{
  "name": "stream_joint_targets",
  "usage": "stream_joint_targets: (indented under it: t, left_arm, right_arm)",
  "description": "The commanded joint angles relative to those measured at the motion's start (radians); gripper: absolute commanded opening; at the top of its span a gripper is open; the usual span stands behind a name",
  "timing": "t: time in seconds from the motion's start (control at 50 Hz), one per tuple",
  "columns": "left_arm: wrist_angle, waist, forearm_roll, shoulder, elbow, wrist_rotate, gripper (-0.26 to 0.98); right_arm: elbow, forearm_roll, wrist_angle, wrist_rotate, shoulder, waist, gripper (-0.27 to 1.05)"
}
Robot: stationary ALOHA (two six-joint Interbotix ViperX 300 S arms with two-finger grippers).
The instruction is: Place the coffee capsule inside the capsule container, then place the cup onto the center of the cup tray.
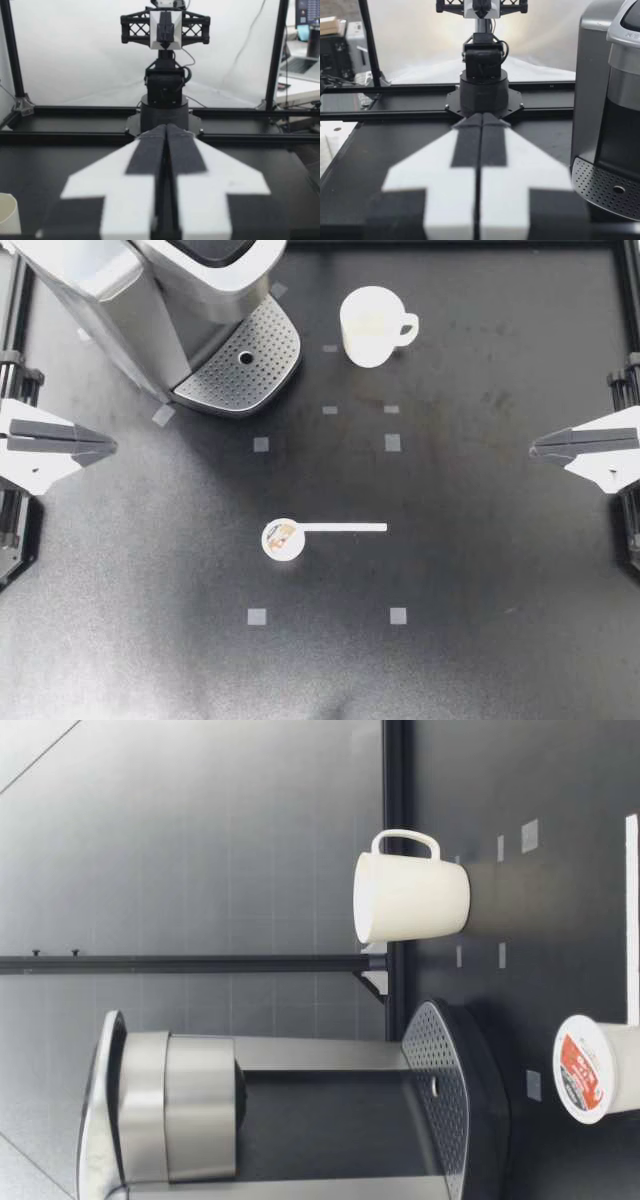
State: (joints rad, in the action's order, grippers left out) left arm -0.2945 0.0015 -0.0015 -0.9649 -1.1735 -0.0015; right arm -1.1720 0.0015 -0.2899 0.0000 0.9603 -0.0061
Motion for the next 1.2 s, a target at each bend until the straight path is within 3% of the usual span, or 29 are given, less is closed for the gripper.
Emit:
stream_joint_targets:
  t: [0.0, 0.1, 0.34, 0.84, 1.02, 1.18]
  left_arm:
    - [-0.035, 0.017, 0.003, 0.006, 0.005, 0.002, 0.20]
    - [-0.071, 0.017, 0.003, 0.006, -0.003, 0.002, 0.14]
    - [-0.094, 0.017, 0.003, 0.006, -0.017, 0.000, 0.13]
    - [-0.095, 0.017, 0.003, 0.006, -0.028, 0.003, 0.13]
    - [-0.095, 0.017, 0.003, 0.006, -0.031, 0.003, 0.13]
    - [-0.095, 0.017, 0.003, 0.006, -0.035, 0.003, 0.13]
  right_arm:
    - [0.014, 0.000, -0.014, 0.006, -0.006, 0.005, 0.05]
    - [0.026, 0.014, -0.038, 0.014, -0.031, 0.005, 0.01]
    - [0.124, 0.018, -0.032, 0.046, -0.190, 0.005, 0.01]
    - [0.382, 0.017, 0.342, 0.149, -0.545, 0.005, 0.02]
    - [0.449, 0.015, 0.396, 0.149, -0.653, 0.005, 0.13]
    - [0.492, 0.012, 0.416, 0.147, -0.741, 0.005, 0.36]
